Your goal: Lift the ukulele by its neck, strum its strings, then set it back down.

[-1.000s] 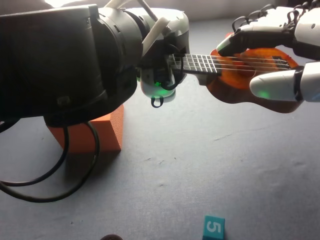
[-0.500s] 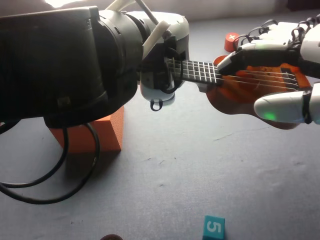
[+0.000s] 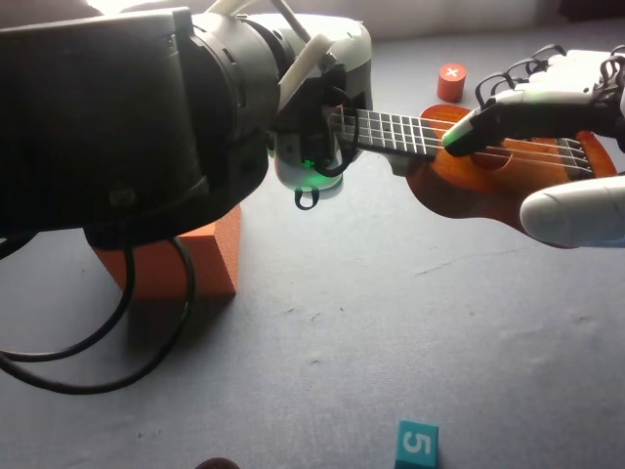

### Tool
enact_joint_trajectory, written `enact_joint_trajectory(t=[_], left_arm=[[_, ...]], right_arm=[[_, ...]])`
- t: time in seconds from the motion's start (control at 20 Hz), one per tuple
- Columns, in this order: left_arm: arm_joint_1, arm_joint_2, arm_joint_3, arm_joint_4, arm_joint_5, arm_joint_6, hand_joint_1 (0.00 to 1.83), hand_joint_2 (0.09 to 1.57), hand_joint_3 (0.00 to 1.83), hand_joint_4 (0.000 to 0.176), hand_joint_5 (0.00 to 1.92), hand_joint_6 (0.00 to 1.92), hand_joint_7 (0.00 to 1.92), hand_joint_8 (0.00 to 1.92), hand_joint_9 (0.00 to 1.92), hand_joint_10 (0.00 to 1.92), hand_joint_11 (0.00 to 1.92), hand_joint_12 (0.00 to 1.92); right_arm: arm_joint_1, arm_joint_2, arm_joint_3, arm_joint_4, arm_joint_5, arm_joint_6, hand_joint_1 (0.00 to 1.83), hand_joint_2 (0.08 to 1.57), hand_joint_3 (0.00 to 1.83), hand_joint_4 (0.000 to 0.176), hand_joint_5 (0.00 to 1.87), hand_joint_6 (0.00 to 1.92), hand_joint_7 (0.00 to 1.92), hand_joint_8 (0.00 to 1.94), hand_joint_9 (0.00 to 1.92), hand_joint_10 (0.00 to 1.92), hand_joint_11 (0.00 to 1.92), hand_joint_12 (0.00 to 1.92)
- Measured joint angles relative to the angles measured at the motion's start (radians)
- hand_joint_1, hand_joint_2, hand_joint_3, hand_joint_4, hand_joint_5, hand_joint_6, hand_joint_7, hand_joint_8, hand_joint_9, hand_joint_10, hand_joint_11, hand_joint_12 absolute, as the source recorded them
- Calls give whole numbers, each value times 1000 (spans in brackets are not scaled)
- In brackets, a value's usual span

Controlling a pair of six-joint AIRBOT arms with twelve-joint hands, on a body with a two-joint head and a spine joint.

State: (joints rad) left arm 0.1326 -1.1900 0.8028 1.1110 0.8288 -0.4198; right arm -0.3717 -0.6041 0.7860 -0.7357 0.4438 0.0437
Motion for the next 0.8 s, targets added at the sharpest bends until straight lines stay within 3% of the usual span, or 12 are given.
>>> enact_joint_trajectory(t=[0.25,0.45,0.65,0.8], left_arm=[[0,0,0,-4,1,0,1457,1224,0,0,1148,1921,1307,1921,1446,1921,1471,1921],[0,0,0,-2,1,0,1421,1234,4,0,1148,1921,1285,1921,1440,1921,1462,1921],[-1,0,1,-3,2,1,1444,1222,0,0,1188,1921,1326,1921,1452,1921,1481,1921],[-1,0,1,1,2,-2,1454,1226,0,0,1150,1921,1300,1921,1450,1921,1488,1921]], right_arm=[[2,13,-2,-38,-10,77,83,1345,1,0,156,544,384,5,139,596,0,1170],[62,69,-26,-51,-13,152,80,1347,1,0,159,543,385,4,132,597,0,1146],[137,138,-26,-51,-30,159,93,1345,0,0,165,550,399,7,132,611,0,1147],[147,160,-17,-53,-48,153,74,1350,2,0,155,554,389,2,126,630,0,1160]])
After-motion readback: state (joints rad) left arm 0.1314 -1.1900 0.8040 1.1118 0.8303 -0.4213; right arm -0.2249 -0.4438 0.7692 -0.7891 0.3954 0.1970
